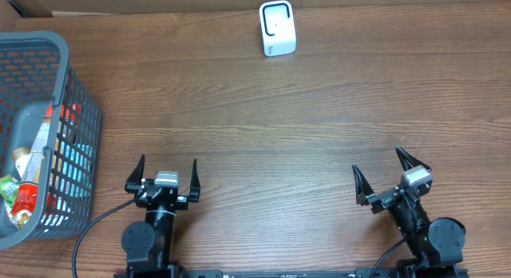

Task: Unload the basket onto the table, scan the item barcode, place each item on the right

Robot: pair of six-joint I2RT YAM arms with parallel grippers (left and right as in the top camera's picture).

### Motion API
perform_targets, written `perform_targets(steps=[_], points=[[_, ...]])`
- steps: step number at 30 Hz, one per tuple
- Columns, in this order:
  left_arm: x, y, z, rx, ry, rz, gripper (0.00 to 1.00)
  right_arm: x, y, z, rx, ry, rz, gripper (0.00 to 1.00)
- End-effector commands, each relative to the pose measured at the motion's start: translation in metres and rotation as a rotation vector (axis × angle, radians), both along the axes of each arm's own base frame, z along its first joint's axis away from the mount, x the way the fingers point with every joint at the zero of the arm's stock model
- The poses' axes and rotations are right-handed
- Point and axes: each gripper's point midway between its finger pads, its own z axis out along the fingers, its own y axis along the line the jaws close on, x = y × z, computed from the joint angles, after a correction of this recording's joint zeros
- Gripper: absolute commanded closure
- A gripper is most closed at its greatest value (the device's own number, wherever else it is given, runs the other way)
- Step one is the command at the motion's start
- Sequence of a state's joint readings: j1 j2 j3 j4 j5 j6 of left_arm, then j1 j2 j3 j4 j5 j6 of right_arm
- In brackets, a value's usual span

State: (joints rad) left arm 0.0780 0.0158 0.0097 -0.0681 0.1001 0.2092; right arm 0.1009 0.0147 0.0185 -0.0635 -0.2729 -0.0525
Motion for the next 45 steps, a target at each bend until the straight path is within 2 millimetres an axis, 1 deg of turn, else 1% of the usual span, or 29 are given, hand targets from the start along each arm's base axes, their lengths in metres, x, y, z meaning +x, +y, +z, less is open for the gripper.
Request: perform_targets(steps=[1,10,12,14,20,23,25,28,31,34,35,38,41,45], points=[[0.0,-0.001,-0.001,-0.014,-0.003,0.0,0.0,0.0,0.0,-0.001,-0.004,-0.01,-0.005,0.0],[0.0,-0.001,-0.001,-0.014,-0.003,0.001,0.0,0.0,0.0,-0.001,-0.004,-0.01,-0.005,0.0],[0.0,-0.001,-0.001,-0.014,-0.003,0.001,0.01,0.0,-0.001,0.002,-0.002,-0.023,-0.006,0.0],[0.0,-0.001,-0.001,-0.014,-0.003,0.001,0.0,0.0,-0.001,-0.001,-0.004,-0.007,-0.006,0.0],[0.0,-0.003,0.0,-0.017,-0.003,-0.009,0.0,0.0,-0.001,0.001,-0.003,-0.016,-0.007,0.0],[0.0,-0.003,0.0,-0.064,-0.002,-0.007,0.01,0.0,-0.001,0.004,0.005,-0.027,-0.009,0.0],[0.0,-0.003,0.0,-0.096,-0.001,-0.005,0.0,-0.004,0.008,0.008,0.006,-0.04,0.05,0.0],[-0.001,-0.003,0.0,-0.12,0.003,-0.002,0.0,-0.004,0.008,0.005,0.006,-0.022,0.051,0.0],[-0.002,-0.003,0.003,-0.125,0.021,0.0,0.0,-0.006,0.006,0.01,0.003,0.001,0.039,0.0],[-0.004,-0.002,0.013,-0.142,0.052,0.006,0.0,-0.007,0.001,0.024,-0.001,0.027,0.006,0.0],[-0.004,-0.003,0.022,-0.143,0.067,0.006,0.0,-0.007,0.0,0.032,-0.003,0.045,0.001,0.0],[-0.002,-0.004,0.039,-0.151,0.106,-0.001,0.0,-0.004,0.0,0.049,-0.008,0.088,0.001,0.0],[0.004,-0.008,0.06,-0.16,0.151,-0.02,0.0,0.004,0.001,0.063,-0.014,0.152,0.003,0.0],[0.017,-0.012,0.091,-0.174,0.258,-0.039,0.0,0.021,0.008,0.081,-0.028,0.298,0.032,0.0]])
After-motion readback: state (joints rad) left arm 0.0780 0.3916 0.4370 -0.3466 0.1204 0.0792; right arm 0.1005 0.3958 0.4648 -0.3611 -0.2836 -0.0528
